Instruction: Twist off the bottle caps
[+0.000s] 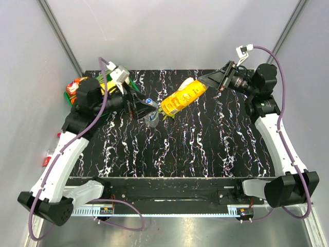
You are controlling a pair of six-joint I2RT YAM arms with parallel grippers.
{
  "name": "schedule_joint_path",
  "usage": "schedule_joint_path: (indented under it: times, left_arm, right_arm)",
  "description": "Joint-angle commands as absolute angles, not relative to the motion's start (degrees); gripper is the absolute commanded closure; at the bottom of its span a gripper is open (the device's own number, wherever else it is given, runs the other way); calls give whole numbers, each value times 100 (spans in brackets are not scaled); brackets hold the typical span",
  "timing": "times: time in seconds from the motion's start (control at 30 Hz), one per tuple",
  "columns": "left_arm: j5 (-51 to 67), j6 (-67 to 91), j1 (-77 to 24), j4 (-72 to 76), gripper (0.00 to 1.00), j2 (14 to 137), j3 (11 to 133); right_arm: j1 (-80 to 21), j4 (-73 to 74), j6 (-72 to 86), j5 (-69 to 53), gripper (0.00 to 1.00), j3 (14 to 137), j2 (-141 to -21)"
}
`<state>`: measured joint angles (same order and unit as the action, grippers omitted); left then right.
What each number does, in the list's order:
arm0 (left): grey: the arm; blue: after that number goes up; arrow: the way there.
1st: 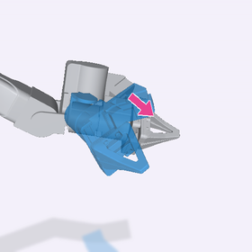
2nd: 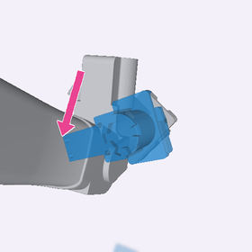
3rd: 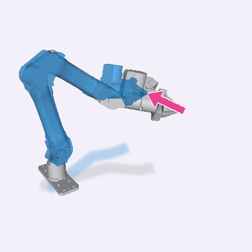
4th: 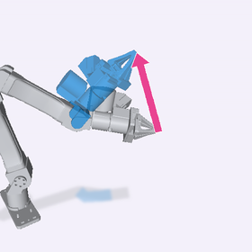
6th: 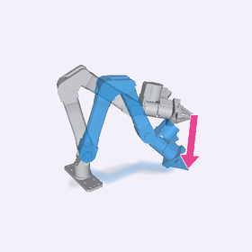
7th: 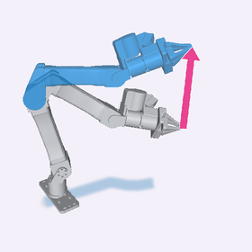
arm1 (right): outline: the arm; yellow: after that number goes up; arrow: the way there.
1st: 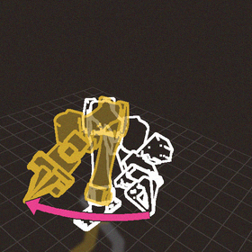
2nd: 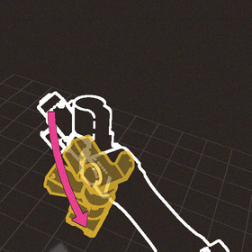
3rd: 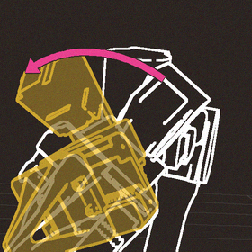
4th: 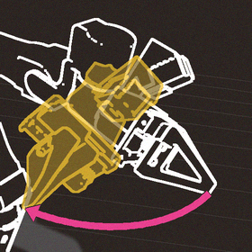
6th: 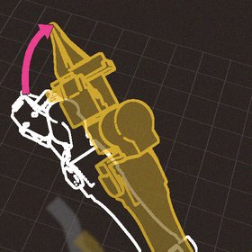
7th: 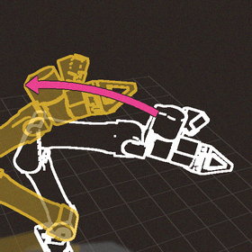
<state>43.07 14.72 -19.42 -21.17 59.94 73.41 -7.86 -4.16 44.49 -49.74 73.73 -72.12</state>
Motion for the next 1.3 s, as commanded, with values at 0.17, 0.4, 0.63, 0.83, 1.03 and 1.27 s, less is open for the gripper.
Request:
schedule_joint_path:
  times: [0.17,0.4,0.63,0.83,1.03,1.27]
  left_arm:
    - [4017,669,-2917,-2066,1,6899,7708]
    - [4157,571,-3296,-1811,1,7470,7760]
    - [4237,554,-3550,-1749,17,7848,7919]
    - [4140,624,-3595,-1749,51,7893,7831]
    - [3158,466,-3621,-1924,53,7401,7445]
    - [1725,360,-3682,-2302,59,6567,6900]
  right_arm:
    - [-888,-1327,5353,-5748,100,7242,-7268]
    - [-914,-1266,5423,-5801,100,7172,-7383]
    - [-923,-1248,5414,-5801,100,7198,-7506]
    - [-932,-1170,5362,-5661,80,7198,-7559]
    - [-923,-547,4801,-4959,17,7330,-7401]
    - [-1072,246,4315,-4563,0,7796,-7611]
